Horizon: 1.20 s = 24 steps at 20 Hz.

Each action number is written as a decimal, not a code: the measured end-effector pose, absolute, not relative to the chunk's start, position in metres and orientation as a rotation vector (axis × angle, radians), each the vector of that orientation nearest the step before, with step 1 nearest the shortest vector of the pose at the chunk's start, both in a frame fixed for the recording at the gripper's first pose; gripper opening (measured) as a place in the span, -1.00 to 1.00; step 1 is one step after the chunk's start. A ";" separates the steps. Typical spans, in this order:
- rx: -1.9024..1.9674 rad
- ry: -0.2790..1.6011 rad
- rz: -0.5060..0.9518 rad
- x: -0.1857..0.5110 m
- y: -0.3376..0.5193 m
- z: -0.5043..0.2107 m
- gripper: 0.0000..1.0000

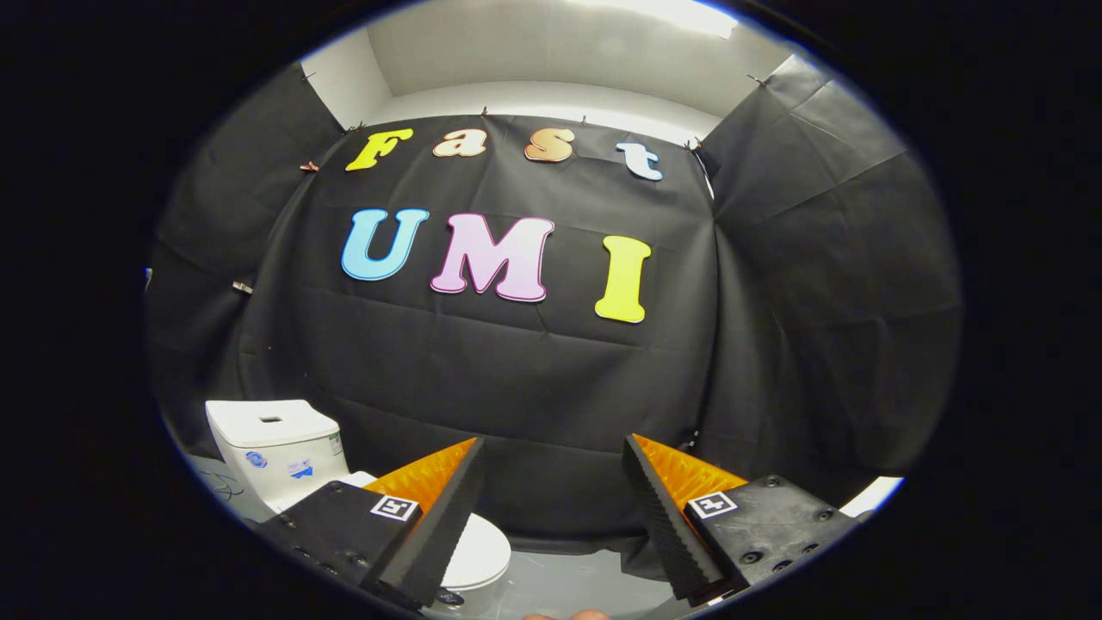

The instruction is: Open the toilet lid.

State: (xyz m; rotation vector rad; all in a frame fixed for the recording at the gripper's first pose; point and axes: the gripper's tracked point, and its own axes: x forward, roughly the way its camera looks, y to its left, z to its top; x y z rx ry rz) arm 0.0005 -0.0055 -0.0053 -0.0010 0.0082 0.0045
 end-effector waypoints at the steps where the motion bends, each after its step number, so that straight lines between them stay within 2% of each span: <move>1: 0.000 0.010 0.007 0.000 -0.006 -0.006 0.95; 7: 0.007 0.020 0.016 0.003 -0.002 -0.012 0.95; 15: 0.164 0.137 0.016 0.016 0.008 -0.043 0.95; 19: 0.359 0.292 -0.056 0.025 0.010 -0.095 0.98; 24: 0.739 0.554 -0.269 0.017 0.009 -0.203 0.97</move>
